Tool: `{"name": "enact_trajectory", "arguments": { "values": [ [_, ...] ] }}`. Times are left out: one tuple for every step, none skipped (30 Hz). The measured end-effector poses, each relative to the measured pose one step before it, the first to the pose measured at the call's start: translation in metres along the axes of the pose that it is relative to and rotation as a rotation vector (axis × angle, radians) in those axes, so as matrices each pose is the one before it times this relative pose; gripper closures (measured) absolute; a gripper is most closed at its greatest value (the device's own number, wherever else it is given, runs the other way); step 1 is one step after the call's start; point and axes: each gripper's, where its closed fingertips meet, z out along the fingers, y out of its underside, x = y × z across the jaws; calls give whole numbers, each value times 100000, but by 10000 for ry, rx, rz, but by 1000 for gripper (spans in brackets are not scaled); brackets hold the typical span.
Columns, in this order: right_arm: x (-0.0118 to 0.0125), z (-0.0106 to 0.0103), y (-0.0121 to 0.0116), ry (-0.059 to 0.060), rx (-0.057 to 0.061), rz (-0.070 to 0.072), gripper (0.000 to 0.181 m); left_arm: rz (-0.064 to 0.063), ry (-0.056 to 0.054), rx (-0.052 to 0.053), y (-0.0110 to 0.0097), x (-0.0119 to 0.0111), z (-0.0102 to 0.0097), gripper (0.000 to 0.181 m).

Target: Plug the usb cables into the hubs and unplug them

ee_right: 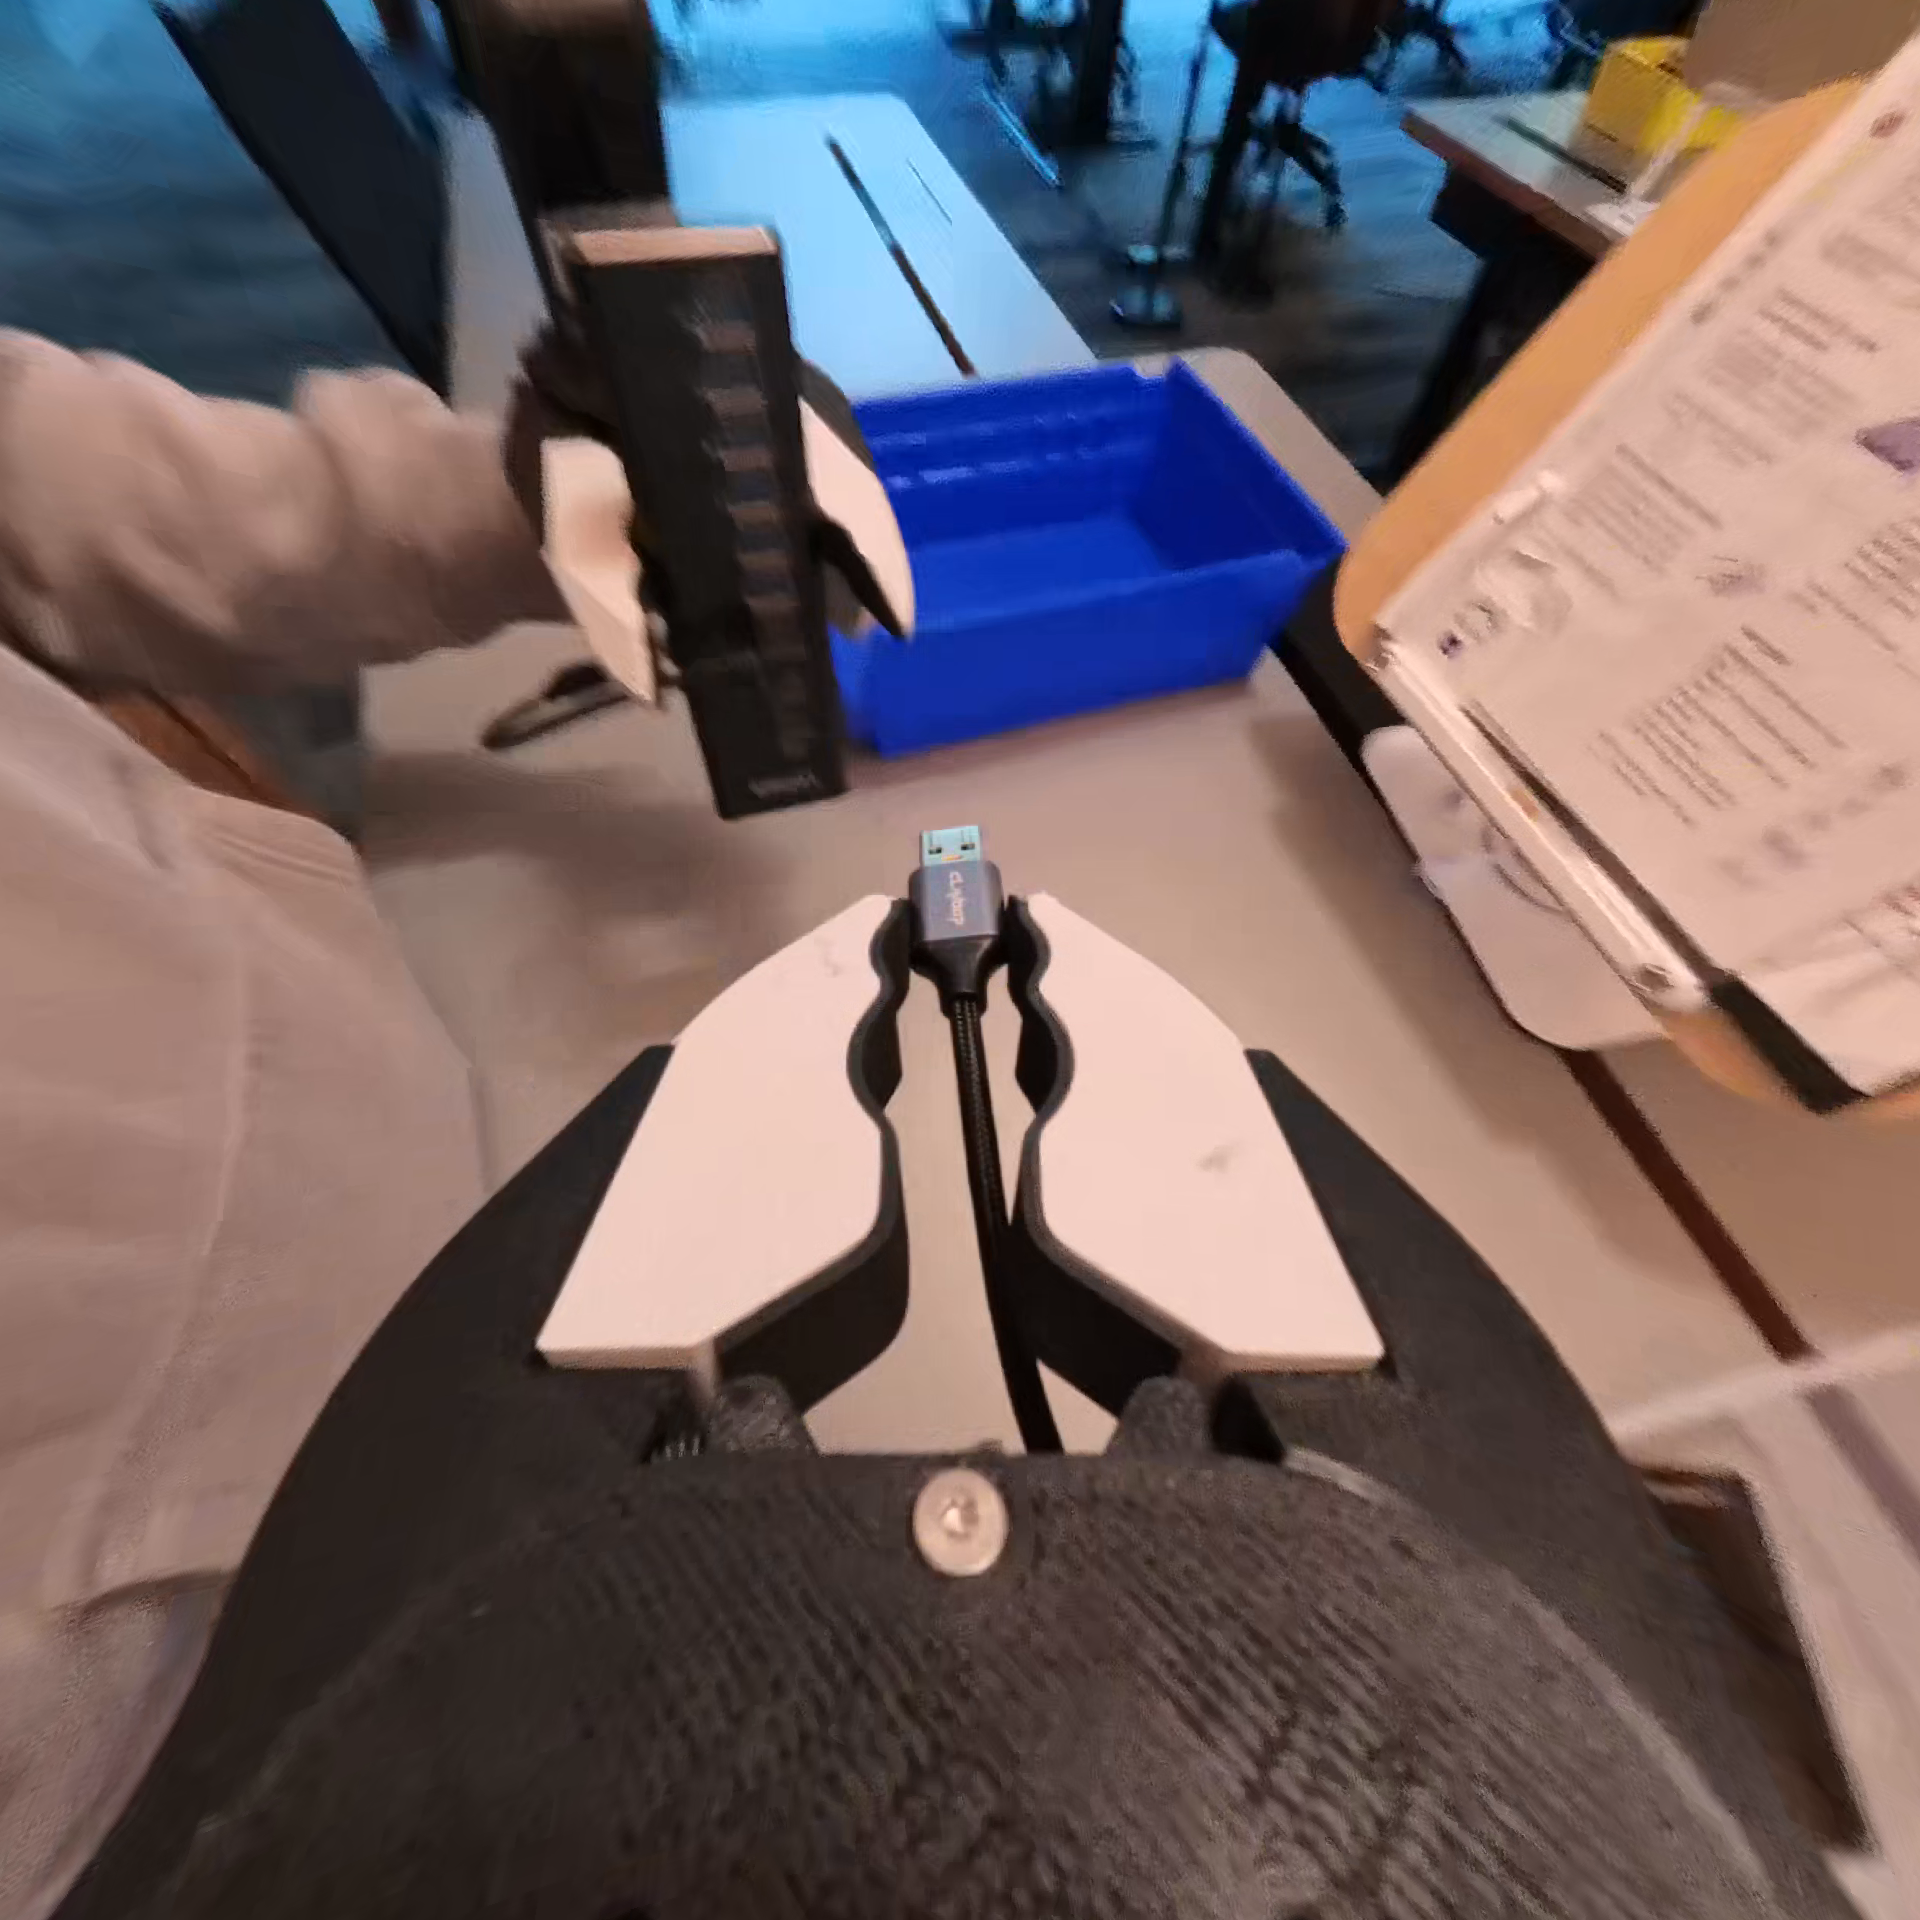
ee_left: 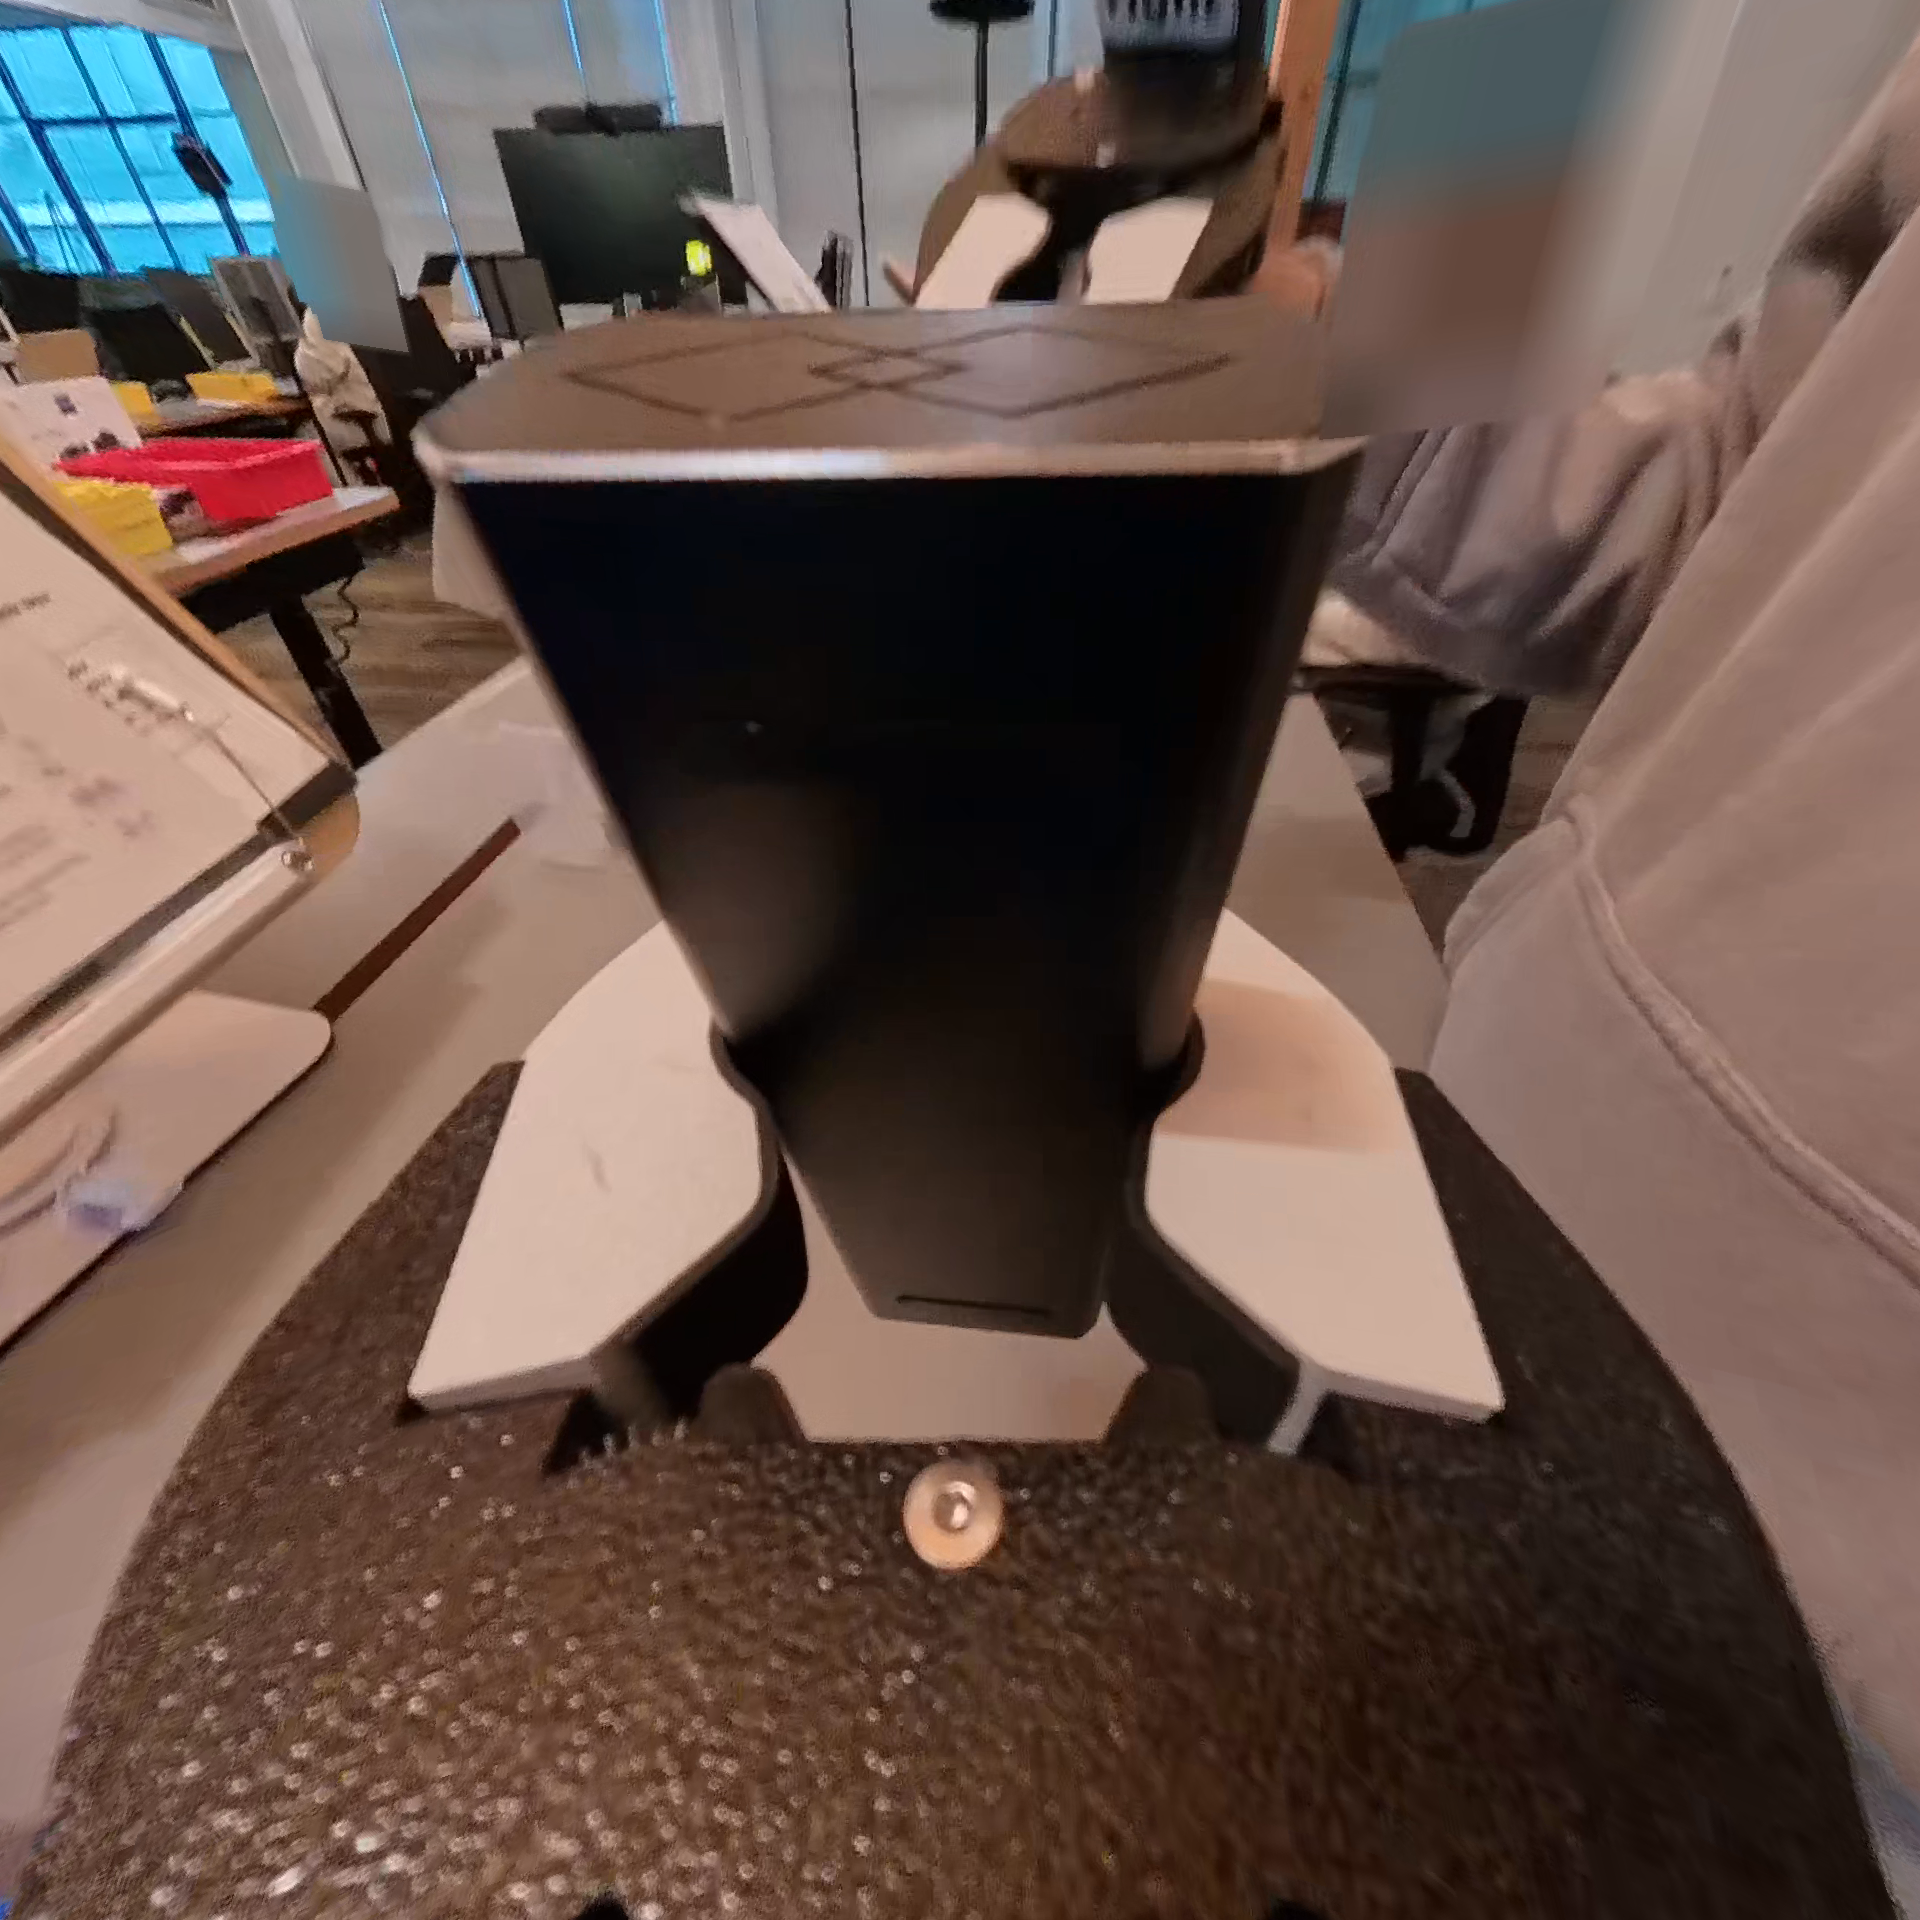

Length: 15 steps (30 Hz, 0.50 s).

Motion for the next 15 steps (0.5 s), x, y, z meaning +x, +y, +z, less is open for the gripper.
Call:
{"name": "enact_trajectory", "arguments": {
  "values": [
    [948,-407,85,594,30,-94,163,-27,-106,231,-502,-208,-105,109],
    [832,-606,216,396,173,49,163,0,-146,122,-186,-229,-156,109],
    [611,-705,703,23,-11,152,163,-14,-139,31,45,-182,-154,109],
    [1401,-869,913,443,-76,134,163,-34,-96,3,146,-74,-123,109],
    [2215,-1009,875,948,43,165,163,-47,-57,27,175,36,-92,109],
    [1521,-950,845,289,43,408,163,-75,-32,42,192,105,-42,109],
    [1115,-942,667,-159,133,627,163,-103,12,19,216,155,17,109],
    [1767,-1002,307,318,407,707,163,-71,23,-17,258,183,74,109],
    [2254,-999,191,660,525,708,163,-36,6,-47,293,160,129,109],
    [1791,-772,249,257,426,834,163,-39,35,-57,291,176,158,109],
    [1403,-717,120,-91,458,1000,163,-52,73,-54,264,189,189,109],
    [1470,-670,-373,48,727,956,163,-54,39,-29,212,128,180,109],
    [1560,-626,-406,181,710,939,165,-45,24,20,132,104,173,109],
    [927,-376,191,-184,103,747,166,-41,47,43,85,102,142,109],
    [585,-133,546,-274,-259,341,168,-51,29,38,82,63,130,109]
  ]
}}
